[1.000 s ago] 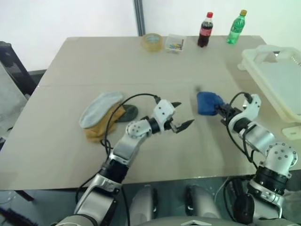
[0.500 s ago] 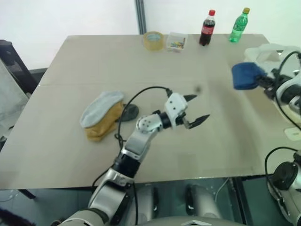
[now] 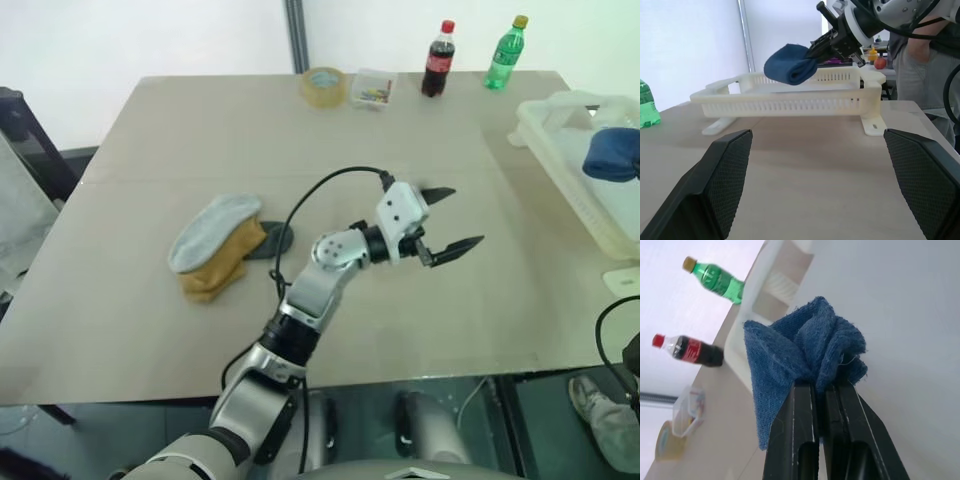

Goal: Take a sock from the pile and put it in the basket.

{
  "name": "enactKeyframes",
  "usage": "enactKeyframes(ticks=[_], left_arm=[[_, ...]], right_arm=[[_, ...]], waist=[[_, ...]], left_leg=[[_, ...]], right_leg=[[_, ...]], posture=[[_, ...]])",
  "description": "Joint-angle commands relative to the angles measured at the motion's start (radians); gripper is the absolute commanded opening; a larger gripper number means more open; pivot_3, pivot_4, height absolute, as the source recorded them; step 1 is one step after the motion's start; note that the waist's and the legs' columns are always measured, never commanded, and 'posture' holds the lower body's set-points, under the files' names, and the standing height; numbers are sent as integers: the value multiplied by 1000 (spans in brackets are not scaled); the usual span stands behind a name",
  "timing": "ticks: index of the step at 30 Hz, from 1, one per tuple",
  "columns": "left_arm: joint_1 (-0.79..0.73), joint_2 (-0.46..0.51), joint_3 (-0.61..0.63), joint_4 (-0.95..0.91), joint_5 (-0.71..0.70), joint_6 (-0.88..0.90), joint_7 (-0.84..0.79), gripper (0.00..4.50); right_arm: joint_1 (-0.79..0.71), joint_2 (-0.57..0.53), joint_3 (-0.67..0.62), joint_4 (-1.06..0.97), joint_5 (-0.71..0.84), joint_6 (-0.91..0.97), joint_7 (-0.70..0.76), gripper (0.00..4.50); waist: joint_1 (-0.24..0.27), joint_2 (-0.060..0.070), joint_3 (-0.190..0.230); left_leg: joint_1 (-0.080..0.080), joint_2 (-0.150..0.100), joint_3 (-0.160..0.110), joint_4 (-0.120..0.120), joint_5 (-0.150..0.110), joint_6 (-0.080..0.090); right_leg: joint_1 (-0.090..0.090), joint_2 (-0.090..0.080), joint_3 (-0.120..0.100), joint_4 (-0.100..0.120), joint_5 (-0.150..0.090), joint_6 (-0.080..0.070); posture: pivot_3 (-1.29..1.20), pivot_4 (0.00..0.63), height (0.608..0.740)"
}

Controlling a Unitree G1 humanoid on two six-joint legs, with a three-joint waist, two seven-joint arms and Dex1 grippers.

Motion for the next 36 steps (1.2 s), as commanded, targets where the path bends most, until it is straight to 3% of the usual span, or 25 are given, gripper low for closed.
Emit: enactKeyframes(ticks=[1,8,11,16,23,27,36], left_arm=[[7,-12,5,-35,-10,3,3,4500],[23,-2,5,-45,-4,12,4,4500],[25,9,7,-48,1,16,3,4500],[76,73,38,-89,-11,58,8,4500],[303,241,55,-240,19,130,8,4500],[488,316,91,-376,-16,209,28,4500],[826,408,259,-692,-104,358,119,4500]], right_arm=[[7,-20,-34,-32,-6,-13,20,943],[50,-33,-29,-65,-72,-24,33,4322],[82,-54,0,-110,-127,-29,83,4322],[210,-87,177,-383,-202,-52,428,4322],[685,-81,399,-783,-343,-265,1020,4322],[928,-33,486,-767,-518,-520,1253,4322],[1141,35,439,-688,-610,-774,1491,4322]], waist=[[0,0,0],[2,0,0],[5,0,0],[-4,3,-2],[6,3,-2],[13,4,-2],[17,4,-2]], left_leg=[[0,0,0,0,0,0],[0,0,0,0,0,0],[0,0,0,0,0,0],[1,0,-1,0,0,0],[3,5,-4,0,0,0],[3,5,-2,2,0,0],[17,6,0,3,-2,1]], right_leg=[[0,0,0,0,0,0],[0,0,0,0,0,0],[0,0,0,0,0,0],[0,0,1,0,0,0],[1,5,0,2,0,0],[2,2,1,1,0,0],[12,0,4,2,-5,1]], posture=[[0,150,740],[0,150,740],[0,150,740],[0,150,740],[0,150,740],[0,150,740],[0,150,740]])
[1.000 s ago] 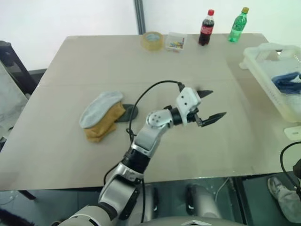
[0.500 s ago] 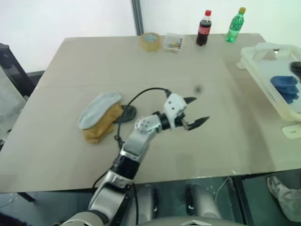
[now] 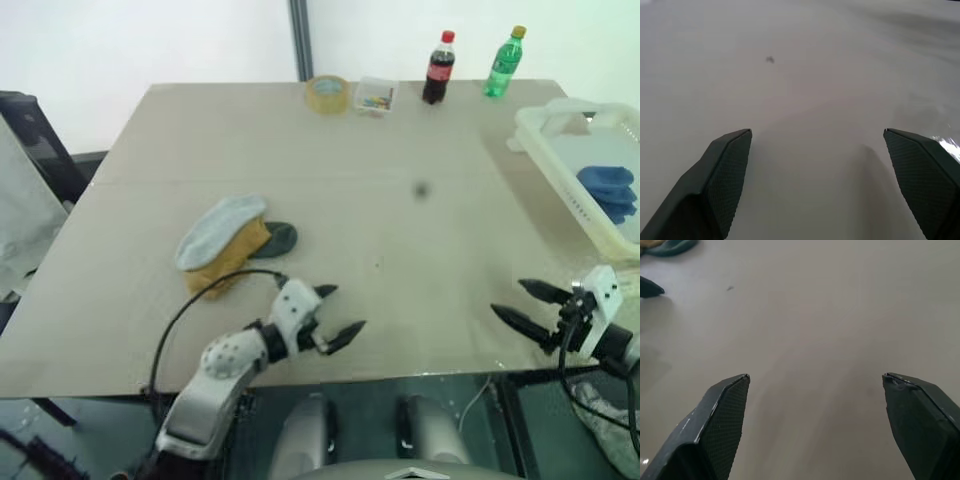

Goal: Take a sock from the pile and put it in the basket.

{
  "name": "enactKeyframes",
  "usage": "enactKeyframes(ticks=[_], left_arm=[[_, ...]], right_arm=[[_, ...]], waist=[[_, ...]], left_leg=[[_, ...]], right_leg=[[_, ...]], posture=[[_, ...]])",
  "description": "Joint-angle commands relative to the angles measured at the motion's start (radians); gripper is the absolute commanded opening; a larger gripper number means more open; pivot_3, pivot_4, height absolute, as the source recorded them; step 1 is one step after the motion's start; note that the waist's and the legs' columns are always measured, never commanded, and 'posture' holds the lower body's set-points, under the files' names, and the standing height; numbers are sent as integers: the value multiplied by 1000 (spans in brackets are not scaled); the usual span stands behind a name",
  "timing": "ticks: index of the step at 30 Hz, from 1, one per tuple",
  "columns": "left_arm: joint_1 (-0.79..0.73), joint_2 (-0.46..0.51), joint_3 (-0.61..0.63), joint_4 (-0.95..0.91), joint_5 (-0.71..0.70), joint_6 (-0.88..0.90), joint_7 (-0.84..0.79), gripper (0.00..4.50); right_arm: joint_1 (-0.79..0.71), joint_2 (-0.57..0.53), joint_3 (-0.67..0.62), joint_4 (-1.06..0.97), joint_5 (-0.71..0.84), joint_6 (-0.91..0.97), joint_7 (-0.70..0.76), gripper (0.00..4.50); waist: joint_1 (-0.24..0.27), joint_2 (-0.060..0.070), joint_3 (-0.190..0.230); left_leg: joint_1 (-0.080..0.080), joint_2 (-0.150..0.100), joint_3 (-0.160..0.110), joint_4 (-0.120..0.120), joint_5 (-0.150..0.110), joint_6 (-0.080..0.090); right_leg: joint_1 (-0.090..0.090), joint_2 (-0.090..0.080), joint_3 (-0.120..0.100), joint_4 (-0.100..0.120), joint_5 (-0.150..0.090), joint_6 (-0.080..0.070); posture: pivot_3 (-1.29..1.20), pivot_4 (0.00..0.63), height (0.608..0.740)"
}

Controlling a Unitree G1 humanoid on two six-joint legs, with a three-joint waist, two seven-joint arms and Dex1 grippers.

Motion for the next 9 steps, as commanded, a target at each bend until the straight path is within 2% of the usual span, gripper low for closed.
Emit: enactKeyframes(ticks=[1,9], left_arm=[[83,16,78,-114,-47,50,45,4500],[316,45,229,-179,-24,-33,94,4500]], right_arm=[[38,15,-77,12,-6,-95,76,4322],[41,4,-111,103,-37,-148,153,4322]], waist=[[3,1,0],[4,0,0]], left_leg=[[0,0,0,0,0,0],[0,-1,2,0,0,0]], right_leg=[[0,0,0,0,0,0],[-2,-1,1,0,0,0]], posture=[[0,150,740],[0,150,740]])
